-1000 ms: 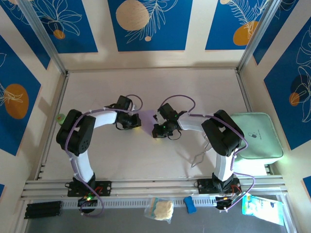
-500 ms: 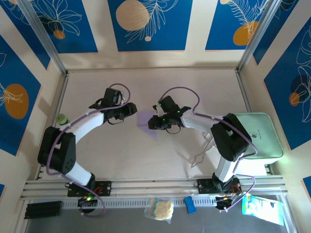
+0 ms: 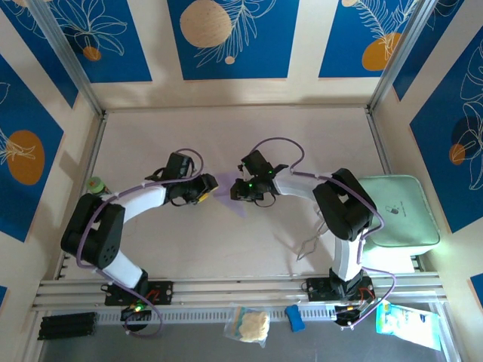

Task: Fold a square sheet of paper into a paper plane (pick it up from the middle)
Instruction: Third fold the triangle at the center of the table, then fourth fold the wing at the center of the table.

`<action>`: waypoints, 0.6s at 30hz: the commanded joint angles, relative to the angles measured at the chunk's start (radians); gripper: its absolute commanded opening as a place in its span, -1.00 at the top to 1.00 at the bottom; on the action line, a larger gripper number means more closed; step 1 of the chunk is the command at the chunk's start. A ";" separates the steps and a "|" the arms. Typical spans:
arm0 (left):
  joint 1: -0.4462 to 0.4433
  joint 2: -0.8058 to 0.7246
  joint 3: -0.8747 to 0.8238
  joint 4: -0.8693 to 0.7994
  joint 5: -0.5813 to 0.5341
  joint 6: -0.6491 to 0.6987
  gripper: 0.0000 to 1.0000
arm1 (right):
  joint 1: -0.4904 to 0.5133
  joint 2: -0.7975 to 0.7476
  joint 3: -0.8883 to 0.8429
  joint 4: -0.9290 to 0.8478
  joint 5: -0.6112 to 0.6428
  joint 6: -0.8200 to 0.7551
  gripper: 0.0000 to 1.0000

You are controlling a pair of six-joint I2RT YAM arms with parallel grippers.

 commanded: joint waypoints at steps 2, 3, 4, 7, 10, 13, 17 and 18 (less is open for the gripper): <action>-0.020 0.047 -0.005 0.043 0.024 -0.038 -0.01 | -0.010 0.037 0.027 -0.037 0.008 0.013 0.53; -0.021 0.057 -0.003 0.044 0.021 -0.038 0.00 | -0.010 0.044 0.025 -0.039 0.011 0.014 0.53; -0.022 0.067 0.000 0.040 0.019 -0.039 0.01 | -0.012 0.049 0.024 -0.043 0.014 0.017 0.53; -0.023 0.091 0.007 0.032 0.013 -0.040 -0.01 | -0.013 0.062 0.017 -0.052 0.019 0.019 0.52; -0.024 0.110 0.015 0.036 0.021 -0.042 -0.01 | -0.016 0.074 0.013 -0.058 0.017 0.020 0.50; -0.027 0.124 0.022 0.045 0.034 -0.044 0.04 | -0.017 0.080 0.007 -0.057 0.015 0.021 0.50; -0.029 0.140 0.029 0.058 0.044 -0.047 0.17 | -0.017 0.081 -0.001 -0.055 0.014 0.021 0.50; -0.028 0.144 0.032 0.062 0.046 -0.048 0.18 | -0.017 0.082 0.000 -0.054 0.014 0.021 0.51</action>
